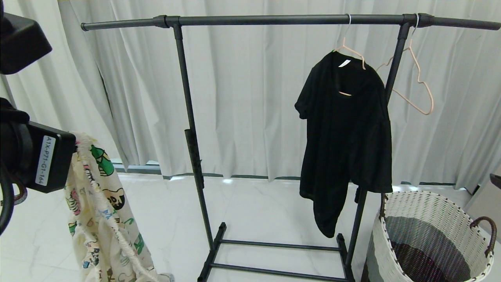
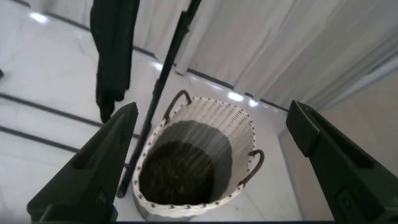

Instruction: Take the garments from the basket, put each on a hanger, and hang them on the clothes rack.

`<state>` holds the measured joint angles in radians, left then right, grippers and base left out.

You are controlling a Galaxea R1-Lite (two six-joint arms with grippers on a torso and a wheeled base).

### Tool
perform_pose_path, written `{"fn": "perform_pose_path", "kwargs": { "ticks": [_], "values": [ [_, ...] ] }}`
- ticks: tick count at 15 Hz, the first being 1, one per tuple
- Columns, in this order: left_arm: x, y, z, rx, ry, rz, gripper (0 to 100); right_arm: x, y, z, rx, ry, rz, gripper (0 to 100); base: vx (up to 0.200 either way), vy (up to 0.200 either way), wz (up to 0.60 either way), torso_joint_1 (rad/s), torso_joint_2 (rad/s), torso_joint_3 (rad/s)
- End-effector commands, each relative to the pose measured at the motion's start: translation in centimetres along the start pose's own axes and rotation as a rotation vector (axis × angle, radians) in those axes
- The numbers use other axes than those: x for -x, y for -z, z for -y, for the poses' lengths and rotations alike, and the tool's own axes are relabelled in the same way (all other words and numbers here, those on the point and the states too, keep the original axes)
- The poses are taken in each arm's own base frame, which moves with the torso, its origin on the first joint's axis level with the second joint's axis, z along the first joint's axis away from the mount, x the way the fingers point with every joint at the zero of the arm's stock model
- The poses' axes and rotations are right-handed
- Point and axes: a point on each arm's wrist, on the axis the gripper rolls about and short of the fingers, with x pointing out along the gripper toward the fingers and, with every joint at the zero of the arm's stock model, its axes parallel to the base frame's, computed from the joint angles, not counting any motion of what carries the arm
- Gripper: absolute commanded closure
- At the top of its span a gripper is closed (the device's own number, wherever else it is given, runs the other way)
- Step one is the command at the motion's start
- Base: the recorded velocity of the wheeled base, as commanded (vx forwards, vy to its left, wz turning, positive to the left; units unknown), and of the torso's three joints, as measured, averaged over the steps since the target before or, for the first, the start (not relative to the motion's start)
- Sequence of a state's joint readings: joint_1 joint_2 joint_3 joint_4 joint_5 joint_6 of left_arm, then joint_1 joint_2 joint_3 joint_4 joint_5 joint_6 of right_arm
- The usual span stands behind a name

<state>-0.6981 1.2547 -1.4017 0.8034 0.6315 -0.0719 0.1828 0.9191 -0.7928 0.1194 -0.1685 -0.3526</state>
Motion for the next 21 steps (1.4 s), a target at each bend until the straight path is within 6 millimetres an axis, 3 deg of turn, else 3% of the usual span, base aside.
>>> {"fn": "perform_pose_path", "kwargs": {
  "ticks": [1, 4, 9, 14, 21],
  "values": [
    [0.0, 0.0, 0.0, -0.002, -0.001, -0.003, 100, -0.2, 0.3, 0.3, 0.053, 0.028, -0.022, 0, 0.0, 0.0, 0.0, 0.0, 0.0, 0.0],
    [0.0, 0.0, 0.0, -0.001, -0.004, -0.001, 100, -0.4, 0.1, 0.6, 0.036, 0.056, -0.013, 0, 0.0, 0.0, 0.0, 0.0, 0.0, 0.0],
    [0.1, 0.0, -0.1, 0.0, -0.01, 0.002, 100, -0.8, 0.0, 0.6, -0.163, 0.054, -0.013, 0, 0.0, 0.0, 0.0, 0.03, -0.09, -0.087],
    [0.2, 0.0, 0.1, -0.009, 0.004, 0.007, 100, -2.4, -0.8, 0.7, -0.267, 0.054, -0.026, 0, 0.0, 0.0, 0.0, 0.13, -0.45, -0.295],
    [0.3, 0.1, 0.3, -0.015, 0.013, 0.009, 100, -3.7, -1.3, 0.9, -0.269, 0.058, -0.021, 0, 0.0, 0.0, 0.0, 0.177, -0.47, -0.292]
  ]
}}
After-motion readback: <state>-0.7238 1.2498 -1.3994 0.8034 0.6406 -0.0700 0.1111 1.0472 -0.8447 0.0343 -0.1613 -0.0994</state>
